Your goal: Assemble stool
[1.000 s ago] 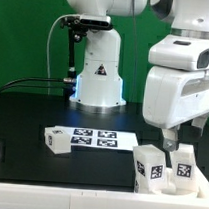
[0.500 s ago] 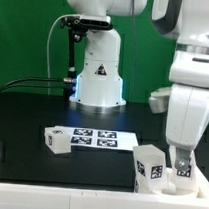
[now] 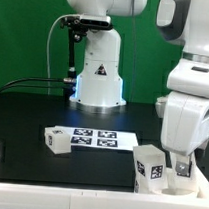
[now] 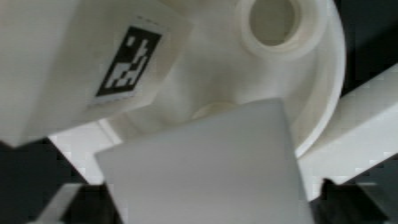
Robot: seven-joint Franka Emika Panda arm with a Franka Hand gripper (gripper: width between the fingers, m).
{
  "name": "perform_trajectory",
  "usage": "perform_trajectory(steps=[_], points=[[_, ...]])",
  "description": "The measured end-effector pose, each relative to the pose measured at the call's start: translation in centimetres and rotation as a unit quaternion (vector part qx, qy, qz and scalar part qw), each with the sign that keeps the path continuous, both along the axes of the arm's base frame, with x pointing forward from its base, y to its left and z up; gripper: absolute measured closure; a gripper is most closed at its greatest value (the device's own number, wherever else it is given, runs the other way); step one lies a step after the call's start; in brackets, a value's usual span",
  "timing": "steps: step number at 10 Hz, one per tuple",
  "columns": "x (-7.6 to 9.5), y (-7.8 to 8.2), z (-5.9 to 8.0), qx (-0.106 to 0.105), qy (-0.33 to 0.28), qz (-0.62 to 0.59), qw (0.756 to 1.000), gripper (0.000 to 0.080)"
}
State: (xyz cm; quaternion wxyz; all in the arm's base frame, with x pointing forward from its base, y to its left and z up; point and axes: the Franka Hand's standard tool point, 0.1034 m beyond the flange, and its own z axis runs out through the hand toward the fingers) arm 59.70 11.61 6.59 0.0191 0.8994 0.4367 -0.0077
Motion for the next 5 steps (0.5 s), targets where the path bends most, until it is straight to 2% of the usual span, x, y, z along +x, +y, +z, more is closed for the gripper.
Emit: perform_trajectory(steps=[1,2,3,5], points=[[0.00,0.00,0.00,0.000,-0.002,-0.039,0.999,0.0411],[0.01,-0.03,0.01,0.000,-0.003,-0.066,0.998,0.0411],[0.06,-0.17,0.03,0.000,-0.005,-0.111,0.994,0.0461],[0.22,-0.78,0.09,-0.001,-0.010,-0.210,0.978,0.0461]])
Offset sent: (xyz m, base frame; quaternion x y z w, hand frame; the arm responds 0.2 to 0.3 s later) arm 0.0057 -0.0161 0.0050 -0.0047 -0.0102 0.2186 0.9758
